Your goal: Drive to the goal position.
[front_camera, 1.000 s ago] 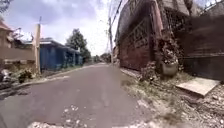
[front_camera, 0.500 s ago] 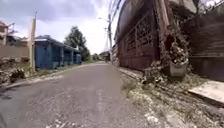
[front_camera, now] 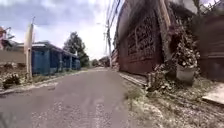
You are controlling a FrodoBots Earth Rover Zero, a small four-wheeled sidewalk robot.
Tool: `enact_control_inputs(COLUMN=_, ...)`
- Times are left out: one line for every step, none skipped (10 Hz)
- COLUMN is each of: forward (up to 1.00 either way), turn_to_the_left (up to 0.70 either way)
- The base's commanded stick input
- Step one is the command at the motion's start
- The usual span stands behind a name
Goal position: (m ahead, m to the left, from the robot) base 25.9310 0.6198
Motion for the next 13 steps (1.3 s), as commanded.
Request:
enact_control_inputs(forward=0.7, turn_to_the_left=0.35)
enact_control_inputs(forward=0.7, turn_to_the_left=0.35)
enact_control_inputs(forward=0.7, turn_to_the_left=0.35)
enact_control_inputs(forward=0.7, turn_to_the_left=0.35)
enact_control_inputs(forward=0.7, turn_to_the_left=0.35)
enact_control_inputs(forward=0.7, turn_to_the_left=0.18)
enact_control_inputs(forward=0.7, turn_to_the_left=0.0)
enact_control_inputs(forward=0.7, turn_to_the_left=0.0)
enact_control_inputs(forward=0.7, turn_to_the_left=0.0)
enact_control_inputs(forward=0.7, turn_to_the_left=0.0)
enact_control_inputs(forward=0.7, turn_to_the_left=0.0)
enact_control_inputs(forward=0.7, turn_to_the_left=0.0)
enact_control_inputs(forward=0.7, turn_to_the_left=0.0)
